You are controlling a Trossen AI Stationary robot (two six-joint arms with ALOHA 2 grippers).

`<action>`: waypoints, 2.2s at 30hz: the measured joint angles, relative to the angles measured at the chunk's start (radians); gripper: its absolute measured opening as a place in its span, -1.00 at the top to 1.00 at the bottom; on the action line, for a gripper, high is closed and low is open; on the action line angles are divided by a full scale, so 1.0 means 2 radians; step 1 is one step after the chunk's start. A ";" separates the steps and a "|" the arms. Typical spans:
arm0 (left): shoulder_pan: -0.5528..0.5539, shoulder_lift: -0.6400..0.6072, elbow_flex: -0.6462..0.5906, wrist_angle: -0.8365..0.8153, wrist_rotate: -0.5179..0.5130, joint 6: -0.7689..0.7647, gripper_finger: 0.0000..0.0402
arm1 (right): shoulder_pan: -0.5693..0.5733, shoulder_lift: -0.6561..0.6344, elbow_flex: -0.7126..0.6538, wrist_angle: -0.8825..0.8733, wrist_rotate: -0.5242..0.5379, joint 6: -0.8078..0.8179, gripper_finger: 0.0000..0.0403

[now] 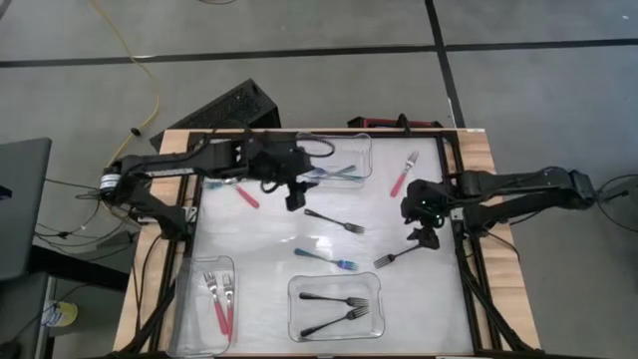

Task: Sort silverware by color (type)
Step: Put the black fork into the bottom right transparent bin

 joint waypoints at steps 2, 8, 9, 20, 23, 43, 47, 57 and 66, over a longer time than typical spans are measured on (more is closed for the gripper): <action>-0.005 -0.033 -0.045 0.044 0.000 0.005 0.02 | 0.016 0.009 0.000 0.000 -0.001 0.000 -0.36; -0.011 -0.137 -0.218 0.228 0.013 -0.052 0.02 | 0.092 0.059 0.000 0.001 0.016 0.012 -0.36; -0.014 -0.148 -0.242 0.264 0.023 -0.060 0.02 | 0.104 0.069 0.000 0.003 0.024 0.017 -0.36; -0.047 -0.148 -0.322 0.361 0.063 -0.060 0.02 | 0.196 0.202 0.000 0.080 0.116 0.095 -0.36; -0.053 -0.143 -0.323 0.362 0.068 -0.066 0.02 | 0.204 0.241 0.000 0.098 0.129 0.097 -0.36; -0.118 -0.143 -0.323 0.364 0.085 -0.042 0.02 | 0.216 0.267 -0.002 0.115 0.154 0.258 0.87; -0.126 -0.143 -0.323 0.364 0.060 -0.066 0.02 | 0.216 0.214 -0.001 0.076 0.154 0.319 0.80; -0.151 -0.095 -0.322 0.481 -0.014 -0.161 0.02 | 0.222 0.042 -0.001 0.170 0.241 0.299 0.85; -0.191 0.074 -0.321 0.846 -0.012 -0.229 0.02 | 0.221 -0.036 0.000 0.456 0.239 0.086 0.83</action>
